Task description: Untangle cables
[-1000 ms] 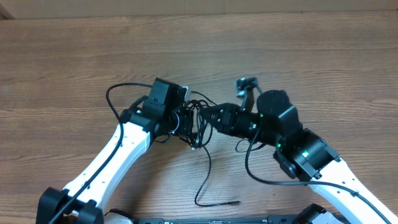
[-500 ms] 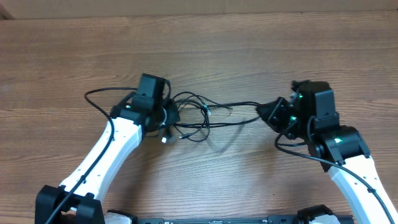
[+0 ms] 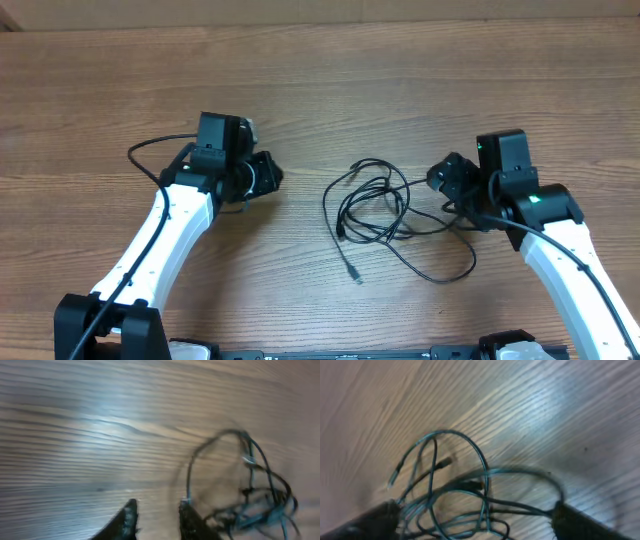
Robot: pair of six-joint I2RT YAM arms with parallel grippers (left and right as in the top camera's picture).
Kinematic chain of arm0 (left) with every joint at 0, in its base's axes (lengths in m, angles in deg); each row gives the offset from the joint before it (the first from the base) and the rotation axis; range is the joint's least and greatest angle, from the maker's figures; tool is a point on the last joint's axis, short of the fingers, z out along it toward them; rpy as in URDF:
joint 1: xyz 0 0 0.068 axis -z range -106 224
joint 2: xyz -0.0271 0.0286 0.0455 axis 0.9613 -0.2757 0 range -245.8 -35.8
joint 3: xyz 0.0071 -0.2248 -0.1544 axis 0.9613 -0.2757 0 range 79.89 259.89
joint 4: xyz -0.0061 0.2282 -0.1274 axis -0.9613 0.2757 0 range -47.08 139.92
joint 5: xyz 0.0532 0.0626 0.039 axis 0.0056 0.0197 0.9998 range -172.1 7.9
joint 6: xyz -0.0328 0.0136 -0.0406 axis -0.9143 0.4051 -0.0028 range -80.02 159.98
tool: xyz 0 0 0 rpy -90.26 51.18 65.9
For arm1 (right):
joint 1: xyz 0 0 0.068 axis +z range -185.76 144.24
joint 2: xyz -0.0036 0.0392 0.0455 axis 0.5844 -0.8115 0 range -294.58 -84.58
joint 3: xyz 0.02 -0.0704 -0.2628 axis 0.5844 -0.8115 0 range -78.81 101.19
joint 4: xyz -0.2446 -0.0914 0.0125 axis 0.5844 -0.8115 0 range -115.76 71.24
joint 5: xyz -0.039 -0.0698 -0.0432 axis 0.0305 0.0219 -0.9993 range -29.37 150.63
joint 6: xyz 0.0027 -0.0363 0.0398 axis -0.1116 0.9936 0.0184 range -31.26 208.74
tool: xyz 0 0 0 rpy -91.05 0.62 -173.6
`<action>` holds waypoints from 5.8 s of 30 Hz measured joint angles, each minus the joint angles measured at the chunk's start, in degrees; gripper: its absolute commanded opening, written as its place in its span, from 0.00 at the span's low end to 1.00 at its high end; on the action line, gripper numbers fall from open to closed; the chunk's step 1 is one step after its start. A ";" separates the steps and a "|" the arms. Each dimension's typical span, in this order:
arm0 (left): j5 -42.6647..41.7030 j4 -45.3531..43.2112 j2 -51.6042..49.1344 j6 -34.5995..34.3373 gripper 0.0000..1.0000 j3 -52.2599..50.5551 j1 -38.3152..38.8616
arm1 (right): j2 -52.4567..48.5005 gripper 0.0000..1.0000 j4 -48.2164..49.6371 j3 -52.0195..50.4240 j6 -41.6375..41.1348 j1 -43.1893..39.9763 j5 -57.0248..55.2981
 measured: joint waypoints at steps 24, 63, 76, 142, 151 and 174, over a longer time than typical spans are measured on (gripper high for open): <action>-1.16 -9.33 0.00 19.15 0.80 -0.02 15.19 | 16.35 1.00 -5.22 6.88 -5.86 0.00 15.08; 8.50 -27.56 -9.33 30.49 0.35 -0.09 25.53 | 12.61 1.00 -14.23 6.80 -3.43 0.00 12.70; 19.12 -24.39 -8.07 29.81 0.04 0.00 25.07 | 12.02 1.00 -13.62 6.80 -3.39 0.00 12.70; 12.13 -0.59 19.85 13.75 0.04 7.04 12.15 | -18.36 1.00 10.88 5.51 -6.73 13.57 9.60; 13.25 3.93 19.85 14.88 0.04 13.27 1.97 | -18.36 1.00 9.99 5.51 -5.16 13.57 6.32; -5.01 1.11 19.85 13.88 0.04 17.94 -4.02 | -18.36 1.00 33.00 5.09 27.87 33.18 8.50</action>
